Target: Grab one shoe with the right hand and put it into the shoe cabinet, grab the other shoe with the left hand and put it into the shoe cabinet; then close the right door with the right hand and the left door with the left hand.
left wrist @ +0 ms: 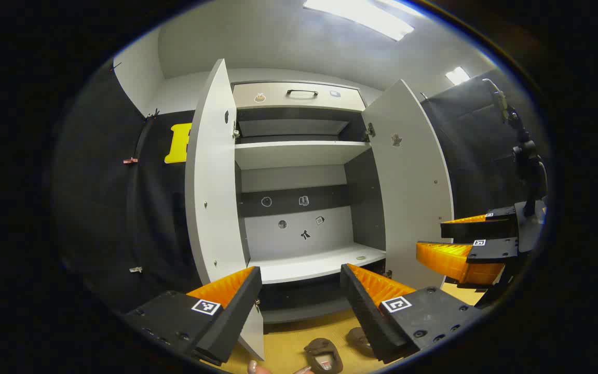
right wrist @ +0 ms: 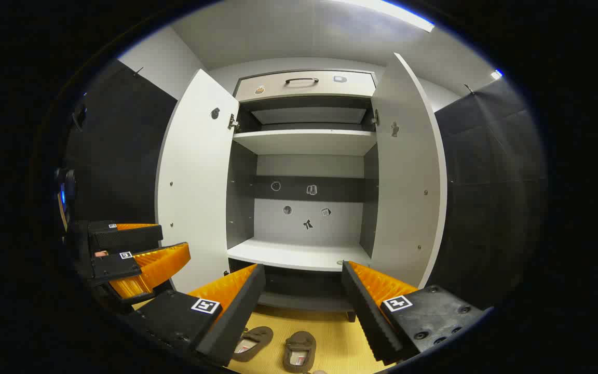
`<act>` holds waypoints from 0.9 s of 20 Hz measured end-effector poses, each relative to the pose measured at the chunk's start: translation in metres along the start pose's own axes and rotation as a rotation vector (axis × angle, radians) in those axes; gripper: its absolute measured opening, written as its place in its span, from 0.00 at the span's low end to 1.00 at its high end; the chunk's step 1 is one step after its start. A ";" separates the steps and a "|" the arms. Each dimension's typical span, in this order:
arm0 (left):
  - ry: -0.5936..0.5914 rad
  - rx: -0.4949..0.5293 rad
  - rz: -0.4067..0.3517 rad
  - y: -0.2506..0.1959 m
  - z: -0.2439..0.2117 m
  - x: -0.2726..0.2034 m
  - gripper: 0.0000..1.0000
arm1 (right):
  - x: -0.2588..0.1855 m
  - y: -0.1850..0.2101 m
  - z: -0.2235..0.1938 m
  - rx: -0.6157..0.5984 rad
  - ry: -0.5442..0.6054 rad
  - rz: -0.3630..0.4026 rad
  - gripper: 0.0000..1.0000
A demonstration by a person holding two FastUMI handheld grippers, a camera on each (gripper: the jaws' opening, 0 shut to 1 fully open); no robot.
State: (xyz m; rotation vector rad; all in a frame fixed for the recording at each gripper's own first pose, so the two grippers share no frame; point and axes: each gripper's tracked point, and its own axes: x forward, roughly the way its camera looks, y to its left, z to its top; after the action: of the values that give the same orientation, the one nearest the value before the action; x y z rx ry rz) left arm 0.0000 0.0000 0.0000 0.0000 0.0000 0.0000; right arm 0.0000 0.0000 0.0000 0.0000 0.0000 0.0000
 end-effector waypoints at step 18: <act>0.000 -0.010 0.005 0.006 0.000 -0.001 0.97 | 0.004 0.008 -0.011 -0.016 0.016 0.006 0.98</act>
State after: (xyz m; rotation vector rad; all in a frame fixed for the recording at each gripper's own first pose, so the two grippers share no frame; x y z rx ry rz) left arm -0.0011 0.0065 0.0001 -0.0101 0.0004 0.0046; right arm 0.0040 0.0082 -0.0111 -0.0157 0.0162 0.0059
